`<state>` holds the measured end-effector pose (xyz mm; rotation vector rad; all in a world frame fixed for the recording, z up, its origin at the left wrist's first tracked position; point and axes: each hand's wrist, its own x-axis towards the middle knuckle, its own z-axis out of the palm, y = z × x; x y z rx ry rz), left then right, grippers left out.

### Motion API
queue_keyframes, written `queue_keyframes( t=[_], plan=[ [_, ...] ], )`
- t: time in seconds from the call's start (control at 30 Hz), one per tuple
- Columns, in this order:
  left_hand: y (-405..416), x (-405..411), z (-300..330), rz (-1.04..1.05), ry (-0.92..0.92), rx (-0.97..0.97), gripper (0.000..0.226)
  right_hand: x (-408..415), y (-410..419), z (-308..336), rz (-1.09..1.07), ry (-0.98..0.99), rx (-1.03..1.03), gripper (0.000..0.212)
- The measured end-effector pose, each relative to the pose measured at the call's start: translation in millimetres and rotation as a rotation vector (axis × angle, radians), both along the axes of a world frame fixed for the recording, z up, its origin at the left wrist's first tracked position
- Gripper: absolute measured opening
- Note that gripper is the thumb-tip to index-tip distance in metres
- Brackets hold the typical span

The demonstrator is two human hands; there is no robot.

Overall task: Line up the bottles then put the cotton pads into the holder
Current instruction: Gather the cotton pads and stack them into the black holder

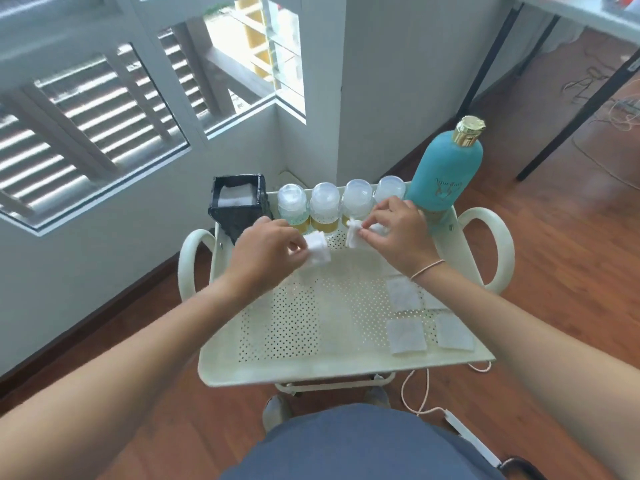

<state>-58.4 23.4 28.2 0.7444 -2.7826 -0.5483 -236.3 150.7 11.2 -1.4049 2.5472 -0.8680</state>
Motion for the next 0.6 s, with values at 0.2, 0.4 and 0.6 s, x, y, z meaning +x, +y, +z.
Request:
queue_keyframes(
  t=[0.2, 0.4, 0.6],
  plan=[
    [-53.7, 17.9, 48.8, 0.127, 0.087, -0.062, 0.013, 19.6, -44.7, 26.0, 0.092, 0.001, -0.091, 0.014],
    [-98.0, 27.5, 59.8, 0.153, 0.07, -0.126, 0.016, 39.6, -80.9, 40.9, 0.144, 0.021, -0.143, 0.014],
    [-124.3, 23.2, 44.7, 0.094, -0.025, -0.184, 0.015, 50.1, -98.3, 43.3, 0.146, 0.004, -0.153, 0.015]
  ],
)
